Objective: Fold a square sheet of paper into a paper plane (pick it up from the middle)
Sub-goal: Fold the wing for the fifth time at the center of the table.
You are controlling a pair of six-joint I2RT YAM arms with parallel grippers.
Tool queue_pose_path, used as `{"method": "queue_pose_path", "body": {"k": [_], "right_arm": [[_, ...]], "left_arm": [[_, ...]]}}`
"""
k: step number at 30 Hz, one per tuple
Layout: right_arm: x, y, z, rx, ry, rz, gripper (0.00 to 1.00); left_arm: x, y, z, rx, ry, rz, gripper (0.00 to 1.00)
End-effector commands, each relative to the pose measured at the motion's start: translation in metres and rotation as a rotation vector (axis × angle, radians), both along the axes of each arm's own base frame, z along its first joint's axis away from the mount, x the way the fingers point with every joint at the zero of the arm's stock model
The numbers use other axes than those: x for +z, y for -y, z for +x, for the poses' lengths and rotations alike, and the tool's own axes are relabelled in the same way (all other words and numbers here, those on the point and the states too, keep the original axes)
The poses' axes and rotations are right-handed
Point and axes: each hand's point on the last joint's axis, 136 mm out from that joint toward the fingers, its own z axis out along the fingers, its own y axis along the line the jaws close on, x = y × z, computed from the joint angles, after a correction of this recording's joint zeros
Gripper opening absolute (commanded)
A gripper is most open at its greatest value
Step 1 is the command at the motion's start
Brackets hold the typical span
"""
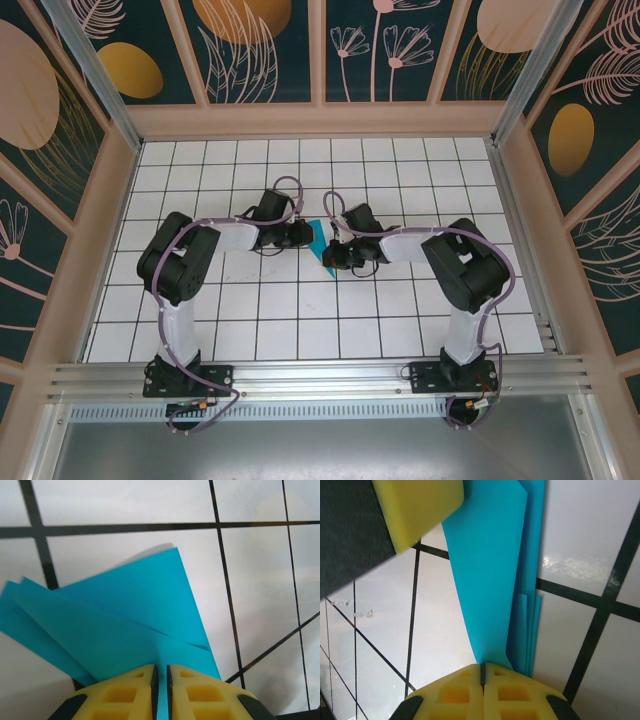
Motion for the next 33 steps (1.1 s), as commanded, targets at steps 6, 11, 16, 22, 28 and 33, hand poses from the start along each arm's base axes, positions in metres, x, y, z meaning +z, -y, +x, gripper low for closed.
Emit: {"method": "queue_pose_path", "body": {"k": [6,11,16,22,28,33], "right_arm": [[-0.084,0.072,-0.063,-0.077,-0.259,-0.326,0.00],[-0.086,0.074,-0.064,-0.080,-0.263,-0.328,0.00],[-0.087,0.074,-0.065,-0.084,-0.267,-0.327,0.00],[-0.086,0.072,-0.064,-0.087,-0.264,-0.321,0.00],[-0.087,0.072,-0.066,-0.088,-0.269,-0.322,0.00],[-0.089,0.072,-0.068,-0.085,-0.275,-0.325,0.00]], "left_arm": [[-0.032,-0.062,0.031,0.139,-0.015,0.116,0.18],[-0.035,-0.076,0.040,0.177,-0.013,0.135,0.18],[-0.038,-0.089,0.046,0.218,-0.013,0.167,0.18],[-0.017,-0.087,0.059,0.219,0.028,0.160,0.19],[0.045,-0.074,0.061,0.212,0.124,0.034,0.22],[0.065,-0.040,0.025,0.120,0.107,-0.147,0.20]]}}
